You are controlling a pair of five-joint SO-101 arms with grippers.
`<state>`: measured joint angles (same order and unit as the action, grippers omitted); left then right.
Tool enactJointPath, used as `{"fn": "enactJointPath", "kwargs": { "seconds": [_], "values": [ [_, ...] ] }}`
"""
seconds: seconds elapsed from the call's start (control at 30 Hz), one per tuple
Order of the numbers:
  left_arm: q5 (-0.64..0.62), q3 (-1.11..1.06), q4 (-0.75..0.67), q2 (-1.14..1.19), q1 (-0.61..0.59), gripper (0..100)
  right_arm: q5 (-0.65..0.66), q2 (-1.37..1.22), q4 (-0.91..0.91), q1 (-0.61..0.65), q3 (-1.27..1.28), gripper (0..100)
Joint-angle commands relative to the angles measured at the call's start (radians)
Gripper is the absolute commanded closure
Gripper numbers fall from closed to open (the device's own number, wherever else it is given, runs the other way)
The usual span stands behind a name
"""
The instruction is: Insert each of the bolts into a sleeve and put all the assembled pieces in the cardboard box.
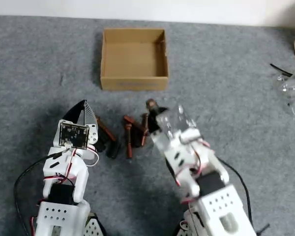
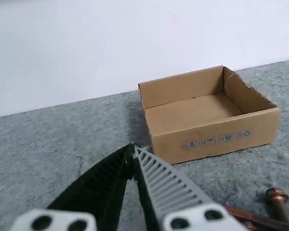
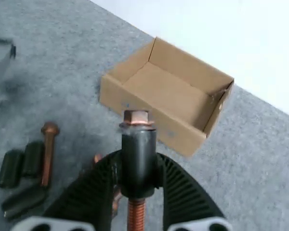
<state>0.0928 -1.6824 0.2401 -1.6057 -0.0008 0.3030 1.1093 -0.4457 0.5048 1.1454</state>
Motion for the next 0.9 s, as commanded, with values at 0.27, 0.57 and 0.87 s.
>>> {"fn": "enactJointPath", "kwargs": {
  "seconds": [0.27, 0.57, 0.87],
  "values": [
    [0.005, -0.019, -0.021, 0.008, -0.004, 99, -0.014, -0.717, 0.022, -0.074, -0.667, 99.5],
    [0.006, -0.019, -0.021, 0.008, -0.004, 99, -0.081, -1.136, -0.159, -0.180, -1.194, 99.5],
    [0.006, -0.021, -0.052, 0.016, -0.004, 99, -0.127, -1.498, -0.259, -0.203, -1.541, 99.5]
  ]
}}
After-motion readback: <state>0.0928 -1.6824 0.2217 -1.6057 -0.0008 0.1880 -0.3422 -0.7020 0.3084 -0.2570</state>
